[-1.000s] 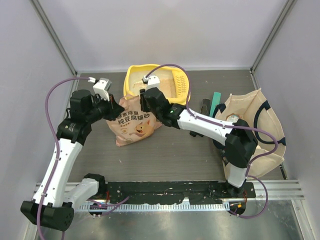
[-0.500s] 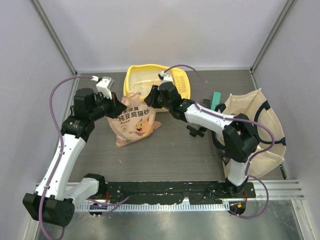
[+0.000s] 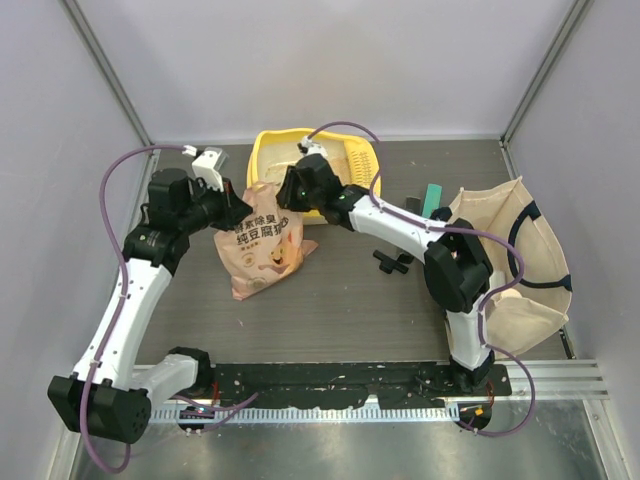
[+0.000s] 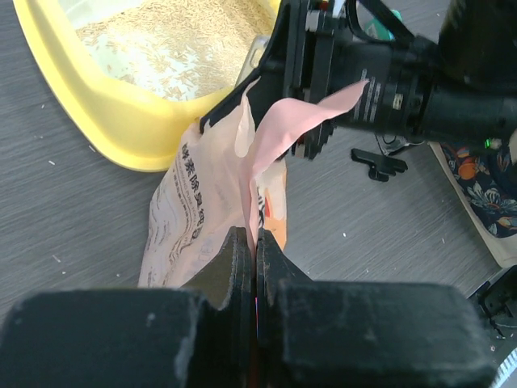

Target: Fill the litter box with clean litter

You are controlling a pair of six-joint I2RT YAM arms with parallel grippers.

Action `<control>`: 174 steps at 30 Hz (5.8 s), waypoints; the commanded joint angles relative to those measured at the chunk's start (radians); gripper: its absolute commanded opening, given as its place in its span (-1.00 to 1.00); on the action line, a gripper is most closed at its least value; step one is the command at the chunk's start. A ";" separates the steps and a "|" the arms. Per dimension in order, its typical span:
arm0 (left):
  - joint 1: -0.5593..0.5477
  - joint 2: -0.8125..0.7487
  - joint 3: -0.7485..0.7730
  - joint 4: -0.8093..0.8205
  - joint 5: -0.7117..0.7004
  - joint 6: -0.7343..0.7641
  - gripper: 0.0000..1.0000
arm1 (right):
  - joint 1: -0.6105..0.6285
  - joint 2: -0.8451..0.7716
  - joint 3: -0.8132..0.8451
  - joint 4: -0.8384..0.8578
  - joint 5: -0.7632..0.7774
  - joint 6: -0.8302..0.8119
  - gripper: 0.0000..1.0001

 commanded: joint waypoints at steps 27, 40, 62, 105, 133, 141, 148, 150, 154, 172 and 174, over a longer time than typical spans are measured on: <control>0.000 -0.010 0.108 0.186 0.088 -0.036 -1.00 | 0.119 0.049 -0.273 0.109 0.190 0.112 -0.98; 0.000 0.001 0.202 0.047 0.088 0.124 -0.59 | 0.213 0.051 -0.302 0.201 0.279 -0.192 -0.98; 0.015 -0.338 -0.274 -0.590 -0.206 0.757 -0.71 | 0.108 -0.084 -0.322 0.213 0.394 -0.434 -0.97; -0.022 -0.172 -0.601 0.008 -0.162 0.832 -0.45 | -0.153 0.020 -0.241 0.261 -0.297 0.452 -0.98; -0.023 -0.234 -0.398 -0.193 -0.222 0.846 -0.48 | -0.306 -0.118 -0.275 0.348 -0.321 0.562 -0.98; -0.023 -0.235 -0.372 -0.221 -0.215 0.858 -0.47 | -0.338 -0.153 -0.282 0.472 -0.387 0.548 -0.98; -0.023 -0.226 -0.346 -0.224 -0.197 0.880 -0.45 | -0.370 -0.173 -0.291 0.477 -0.410 0.548 -0.98; -0.023 -0.217 -0.335 -0.230 -0.198 0.889 -0.45 | -0.384 -0.181 -0.299 0.486 -0.421 0.549 -0.98; -0.023 -0.205 -0.314 -0.240 -0.197 0.897 -0.44 | -0.410 -0.181 -0.331 0.508 -0.438 0.574 -0.98; -0.022 -0.171 -0.242 -0.300 -0.202 0.869 -0.39 | -0.525 -0.126 -0.189 0.532 -0.459 0.681 -0.98; -0.023 -0.172 -0.239 -0.309 -0.200 0.867 -0.39 | -0.542 -0.074 -0.117 0.528 -0.448 0.666 -0.98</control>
